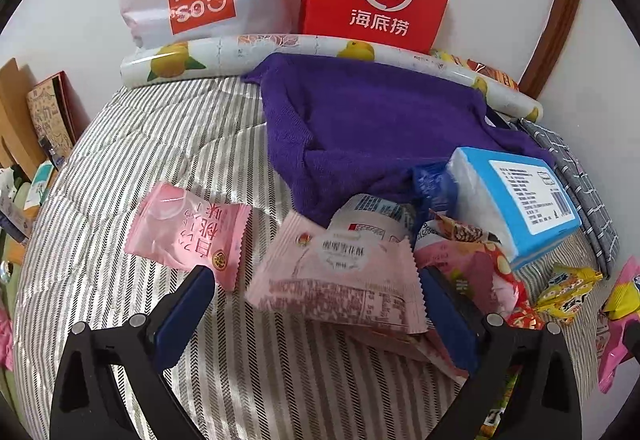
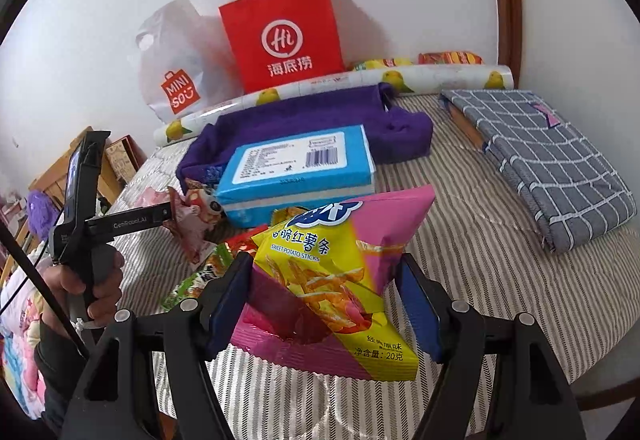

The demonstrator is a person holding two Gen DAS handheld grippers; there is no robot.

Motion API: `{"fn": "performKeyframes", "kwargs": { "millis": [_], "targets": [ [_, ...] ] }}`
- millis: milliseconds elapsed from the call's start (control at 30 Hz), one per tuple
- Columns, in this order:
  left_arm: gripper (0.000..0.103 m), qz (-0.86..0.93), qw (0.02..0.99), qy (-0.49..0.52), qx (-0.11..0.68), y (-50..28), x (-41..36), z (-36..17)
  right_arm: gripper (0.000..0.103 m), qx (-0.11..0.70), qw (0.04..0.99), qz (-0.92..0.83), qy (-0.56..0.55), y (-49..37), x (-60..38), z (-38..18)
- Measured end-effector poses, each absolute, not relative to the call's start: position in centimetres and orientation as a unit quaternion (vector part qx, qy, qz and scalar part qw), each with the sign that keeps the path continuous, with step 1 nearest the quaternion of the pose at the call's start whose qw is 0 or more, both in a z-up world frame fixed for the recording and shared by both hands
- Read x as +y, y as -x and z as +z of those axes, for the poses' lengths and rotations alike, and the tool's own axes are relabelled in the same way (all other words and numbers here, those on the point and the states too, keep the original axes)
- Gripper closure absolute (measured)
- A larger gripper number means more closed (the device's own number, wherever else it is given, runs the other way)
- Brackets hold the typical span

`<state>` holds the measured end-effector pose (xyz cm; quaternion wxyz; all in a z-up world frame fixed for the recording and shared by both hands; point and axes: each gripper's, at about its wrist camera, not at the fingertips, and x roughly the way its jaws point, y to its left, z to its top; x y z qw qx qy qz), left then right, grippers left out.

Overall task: Organize snacks
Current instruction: 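Grasp the pink pastry packet with the left tool while the right tool holds the chip bag, then carry the chip bag and pastry packet over the purple towel with both tools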

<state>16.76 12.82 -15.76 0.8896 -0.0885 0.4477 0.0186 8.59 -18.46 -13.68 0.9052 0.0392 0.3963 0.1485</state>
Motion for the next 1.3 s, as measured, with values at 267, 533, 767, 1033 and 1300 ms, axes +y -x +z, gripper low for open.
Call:
{"fn": "performKeyframes", "kwargs": {
  "millis": [267,533,767,1033,1300],
  "targets": [
    [0.043,-0.013,0.893,0.096,0.440,-15.9,12.6,-14.9,0.031,0.394,0.906,0.145,-0.045,-8.7,-18.9,-13.5],
    [0.048,-0.011,0.897,0.099,0.431,-13.8,12.7,-13.7,0.031,0.393,0.907,0.143,-0.049,-8.2,-19.3,-13.5],
    [0.048,-0.007,0.900,0.100,0.425,-11.3,12.7,-12.5,0.031,0.387,0.910,0.138,-0.051,-7.5,-19.8,-13.2],
    [0.048,-0.019,0.902,0.107,0.417,-9.2,11.0,-10.6,0.031,0.372,0.916,0.141,-0.053,-6.1,-20.2,-11.7],
    [0.048,-0.044,0.907,0.095,0.409,-8.5,7.6,-8.2,0.031,0.361,0.920,0.141,-0.050,-5.6,-20.4,-9.5]
  ]
}}
